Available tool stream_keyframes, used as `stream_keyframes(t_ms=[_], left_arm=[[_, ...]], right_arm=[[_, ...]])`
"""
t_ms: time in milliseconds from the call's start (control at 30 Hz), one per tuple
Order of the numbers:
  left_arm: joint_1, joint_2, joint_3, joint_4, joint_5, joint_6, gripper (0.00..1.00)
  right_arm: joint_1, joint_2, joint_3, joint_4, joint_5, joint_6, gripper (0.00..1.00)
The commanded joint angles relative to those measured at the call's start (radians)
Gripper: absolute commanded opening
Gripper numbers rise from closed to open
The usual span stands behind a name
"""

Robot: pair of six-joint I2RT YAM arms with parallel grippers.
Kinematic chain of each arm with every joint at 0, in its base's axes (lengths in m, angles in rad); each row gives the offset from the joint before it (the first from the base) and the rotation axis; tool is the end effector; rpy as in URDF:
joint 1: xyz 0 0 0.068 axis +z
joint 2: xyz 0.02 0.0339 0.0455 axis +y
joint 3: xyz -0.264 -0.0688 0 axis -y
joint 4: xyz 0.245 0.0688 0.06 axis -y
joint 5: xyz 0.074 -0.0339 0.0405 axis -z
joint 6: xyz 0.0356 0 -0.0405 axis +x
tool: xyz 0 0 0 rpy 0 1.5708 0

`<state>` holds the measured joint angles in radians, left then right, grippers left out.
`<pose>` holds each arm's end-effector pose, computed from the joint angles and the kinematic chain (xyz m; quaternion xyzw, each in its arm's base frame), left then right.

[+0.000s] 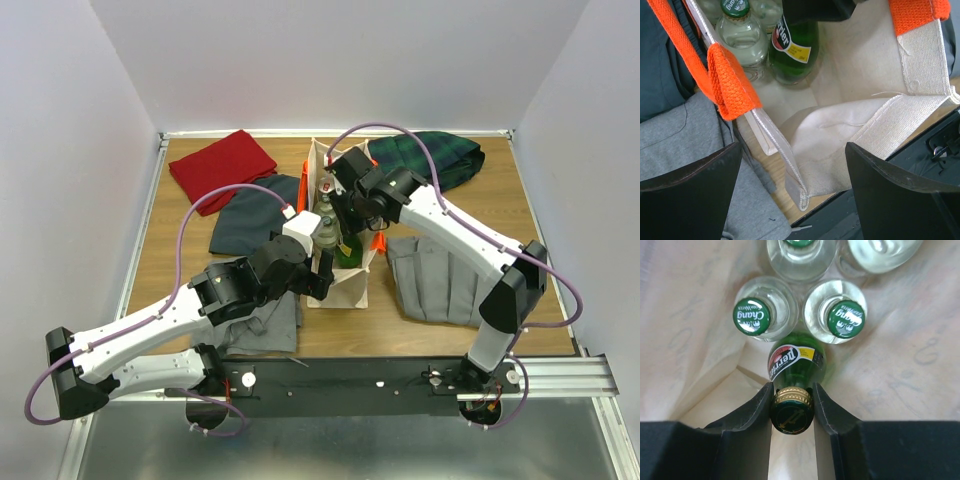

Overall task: Take the beverage out of the canvas bag
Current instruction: Take out the drink from the canvas bag.

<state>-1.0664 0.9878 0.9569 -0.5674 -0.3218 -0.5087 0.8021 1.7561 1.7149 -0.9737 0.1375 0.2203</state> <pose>0.1116 -0.1788 0.3256 0.1682 0.8596 -0.2269 0.4258 0.2632 0.2651 0.3300 -0.2571 0.9244 0.0763 0.2711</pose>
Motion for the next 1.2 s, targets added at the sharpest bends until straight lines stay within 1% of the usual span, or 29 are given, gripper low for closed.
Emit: stream_keyframes(t_ms=[0,267,667,767,833,1167], left_arm=[[-0.004,-0.014,-0.020,-0.017,-0.002,-0.001,0.93],[-0.006,-0.009,-0.018,-0.017,0.000,-0.002,0.93],[-0.004,0.005,0.003,-0.034,-0.020,0.001,0.93],[-0.004,0.011,0.019,-0.069,-0.072,-0.010,0.93],[-0.004,0.008,0.020,-0.072,-0.083,-0.013,0.94],[-0.006,-0.021,0.017,-0.052,-0.088,-0.034,0.99]], right_arm=[[0.009,-0.047,0.101,0.072,0.034,0.014,0.01],[0.009,-0.060,0.143,0.055,0.059,0.027,0.01],[0.011,-0.119,0.170,0.087,0.060,0.039,0.01],[0.009,-0.135,0.173,0.093,0.056,0.040,0.01],[0.011,-0.142,0.176,0.098,0.053,0.042,0.01],[0.009,-0.207,0.196,0.144,0.007,0.040,0.01]])
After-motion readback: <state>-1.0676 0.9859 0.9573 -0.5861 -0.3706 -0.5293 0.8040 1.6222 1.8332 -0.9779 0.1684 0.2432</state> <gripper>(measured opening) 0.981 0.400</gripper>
